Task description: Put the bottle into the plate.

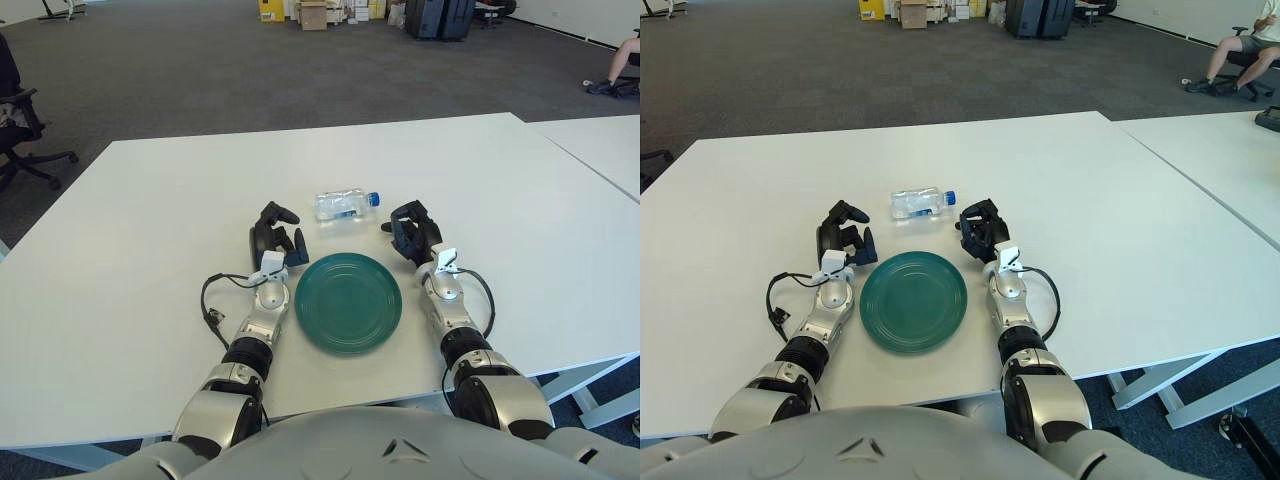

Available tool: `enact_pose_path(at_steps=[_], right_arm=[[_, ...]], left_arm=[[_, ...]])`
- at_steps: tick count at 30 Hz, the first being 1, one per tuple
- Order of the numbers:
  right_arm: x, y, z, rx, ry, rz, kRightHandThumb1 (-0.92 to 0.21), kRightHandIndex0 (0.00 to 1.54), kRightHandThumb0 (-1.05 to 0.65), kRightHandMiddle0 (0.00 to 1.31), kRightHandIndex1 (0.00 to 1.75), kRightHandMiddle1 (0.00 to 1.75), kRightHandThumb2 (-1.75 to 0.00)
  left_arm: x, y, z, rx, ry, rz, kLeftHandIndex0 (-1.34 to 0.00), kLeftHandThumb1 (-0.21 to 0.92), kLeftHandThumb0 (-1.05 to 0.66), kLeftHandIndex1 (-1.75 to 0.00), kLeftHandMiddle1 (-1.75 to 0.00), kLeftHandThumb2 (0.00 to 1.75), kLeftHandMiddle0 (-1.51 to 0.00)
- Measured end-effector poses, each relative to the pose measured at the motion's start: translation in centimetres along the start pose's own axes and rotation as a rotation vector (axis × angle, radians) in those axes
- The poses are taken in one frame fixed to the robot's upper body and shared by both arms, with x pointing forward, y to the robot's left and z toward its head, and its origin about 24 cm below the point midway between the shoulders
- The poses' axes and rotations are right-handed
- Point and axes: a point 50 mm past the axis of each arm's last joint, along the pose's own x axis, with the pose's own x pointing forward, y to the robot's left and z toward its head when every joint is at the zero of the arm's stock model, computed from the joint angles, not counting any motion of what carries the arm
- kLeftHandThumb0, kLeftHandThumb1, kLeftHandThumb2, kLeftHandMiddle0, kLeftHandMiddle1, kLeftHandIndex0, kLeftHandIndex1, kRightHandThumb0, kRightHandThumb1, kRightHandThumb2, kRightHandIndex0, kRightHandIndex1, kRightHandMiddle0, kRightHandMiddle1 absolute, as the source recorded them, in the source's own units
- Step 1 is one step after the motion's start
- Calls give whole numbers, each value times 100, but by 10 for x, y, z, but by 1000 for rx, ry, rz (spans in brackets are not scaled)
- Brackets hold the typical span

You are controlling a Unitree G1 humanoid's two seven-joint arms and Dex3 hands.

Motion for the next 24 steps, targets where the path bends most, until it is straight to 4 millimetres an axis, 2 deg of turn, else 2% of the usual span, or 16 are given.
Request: enact_pose_path(at_steps=[24], right_arm=[[0, 0, -1, -3, 2, -3, -84, 39, -36, 24, 115, 175, -63]], left_arm=[[-1, 1, -2, 6, 16, 4, -82, 7, -59, -175, -175, 162, -131]])
